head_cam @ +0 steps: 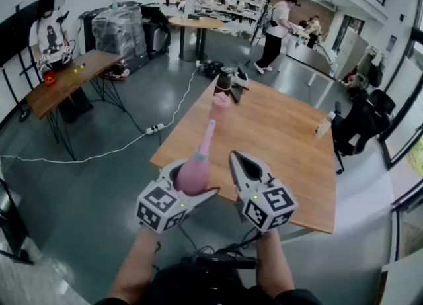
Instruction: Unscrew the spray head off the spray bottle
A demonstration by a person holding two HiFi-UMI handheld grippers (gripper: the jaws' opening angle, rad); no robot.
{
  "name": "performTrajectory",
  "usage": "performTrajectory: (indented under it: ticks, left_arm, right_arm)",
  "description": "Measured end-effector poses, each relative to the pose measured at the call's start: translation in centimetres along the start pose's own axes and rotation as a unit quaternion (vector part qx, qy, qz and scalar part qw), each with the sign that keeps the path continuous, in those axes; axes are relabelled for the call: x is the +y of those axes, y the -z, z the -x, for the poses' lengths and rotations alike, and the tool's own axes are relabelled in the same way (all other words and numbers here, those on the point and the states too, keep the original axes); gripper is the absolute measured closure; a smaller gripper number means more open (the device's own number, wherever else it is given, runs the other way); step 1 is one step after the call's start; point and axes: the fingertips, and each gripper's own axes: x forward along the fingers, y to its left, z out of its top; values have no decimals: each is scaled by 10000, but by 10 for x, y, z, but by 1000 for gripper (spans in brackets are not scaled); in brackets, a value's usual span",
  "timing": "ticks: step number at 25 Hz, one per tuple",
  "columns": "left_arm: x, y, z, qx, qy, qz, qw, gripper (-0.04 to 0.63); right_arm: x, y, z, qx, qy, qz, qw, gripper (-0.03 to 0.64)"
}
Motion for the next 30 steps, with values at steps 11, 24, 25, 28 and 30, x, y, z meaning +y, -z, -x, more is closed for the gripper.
performTrajectory:
  ticks: [11,24,25,28,30]
  left_arm:
    - [-9,-1,-5,16,68,-37,10000,150]
    - [-11,2,-5,-38,38,-8,10000,150]
    - [-11,3,-5,-54,21,-1,10000,152]
    - [-8,6,-4,-73,-26,-11,10000,152]
    - [-7,9,-4,-65,-63,-55,9999,152]
  right_arm:
    - [-4,2,6,-74,-73,-51,9999,606]
    - [11,-9,14,-269,-360,30,9990,606]
    - [14,-10,15,-301,-444,3,9986,606]
    - [24,-13,15,-319,-619,-4,9976,606]
    - [30,-14,13,-246,-667,96,9974,604]
